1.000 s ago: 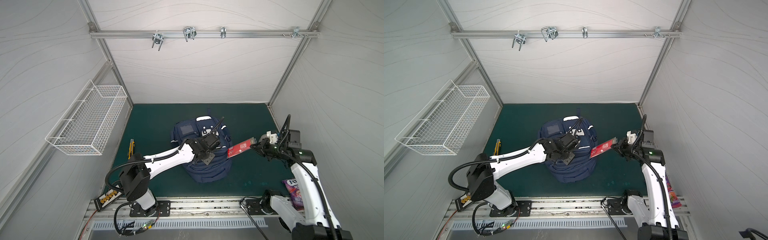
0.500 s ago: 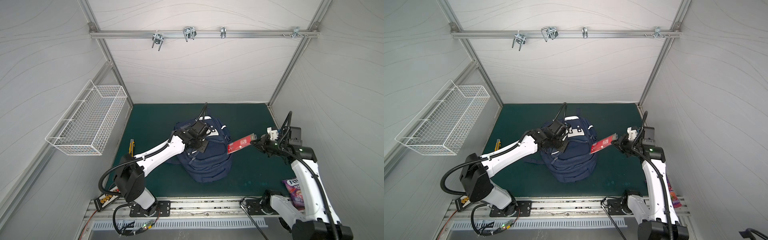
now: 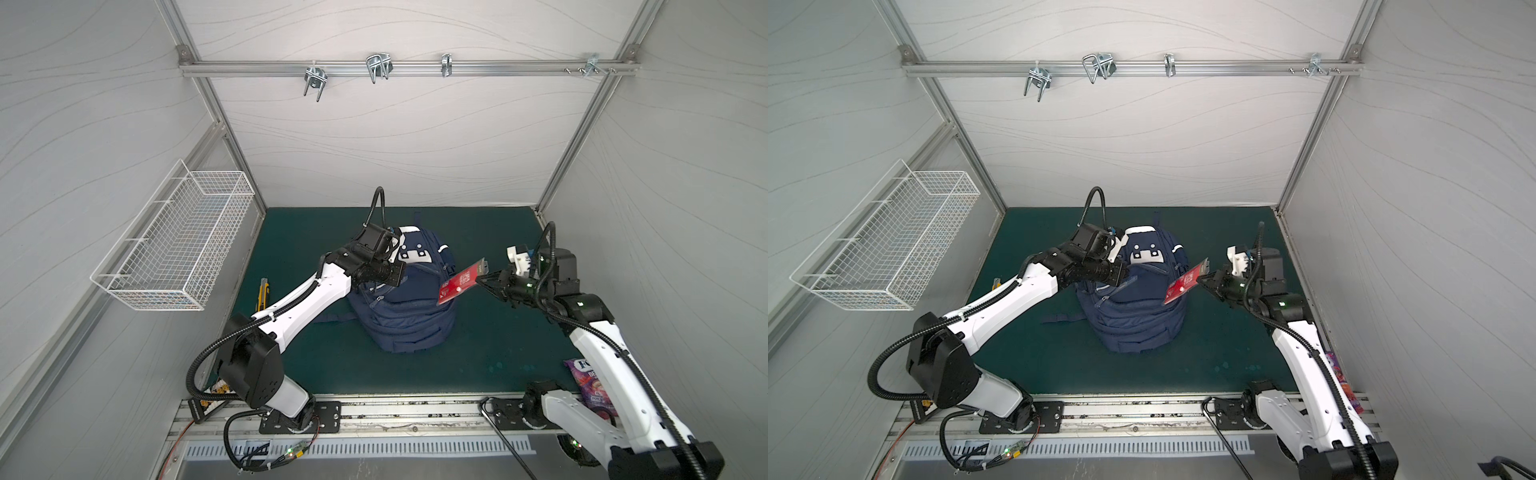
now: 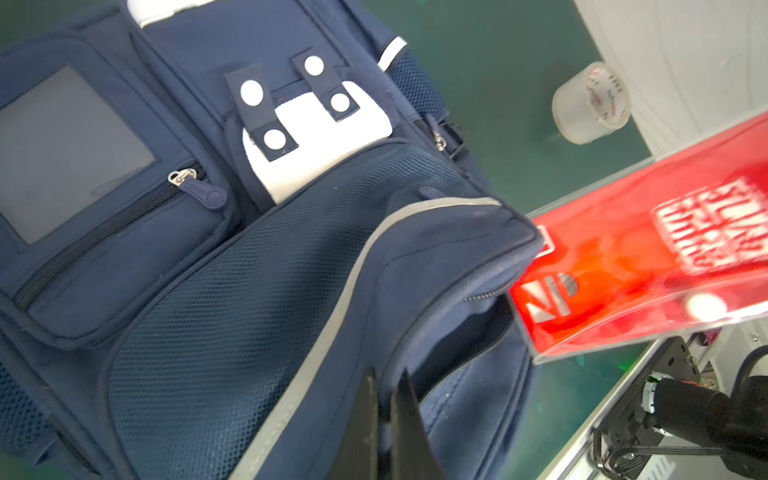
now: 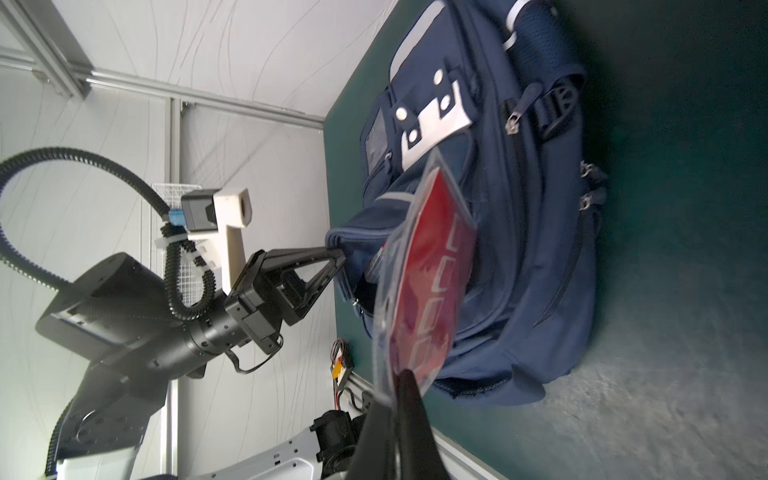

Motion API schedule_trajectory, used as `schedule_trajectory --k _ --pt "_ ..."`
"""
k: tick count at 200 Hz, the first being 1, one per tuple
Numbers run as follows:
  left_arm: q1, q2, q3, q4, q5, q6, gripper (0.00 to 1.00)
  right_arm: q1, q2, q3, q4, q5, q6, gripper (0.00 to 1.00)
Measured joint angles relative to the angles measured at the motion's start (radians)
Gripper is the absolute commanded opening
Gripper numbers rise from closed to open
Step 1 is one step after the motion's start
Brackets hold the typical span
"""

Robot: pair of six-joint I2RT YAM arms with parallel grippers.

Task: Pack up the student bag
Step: 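Insert the red package into the pocket with right while left holds it open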

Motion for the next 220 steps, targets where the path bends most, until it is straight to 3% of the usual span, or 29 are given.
schedule_trajectory --k 93,171,220 --pt "0.001 -0.021 -0.003 0.046 0.024 -0.042 0.00 0.088 -0.179 -0.044 -0.008 0.076 0.129 0.00" --pt "-0.003 -0.050 -0.048 0.079 0.045 -0.063 0.00 0.194 0.068 -0.084 0.132 0.143 0.222 0.00" --pt "-0.004 -0.065 -0.073 0.098 0.062 -0.071 0.00 0.198 0.096 -0.064 0.180 0.257 0.265 0.00"
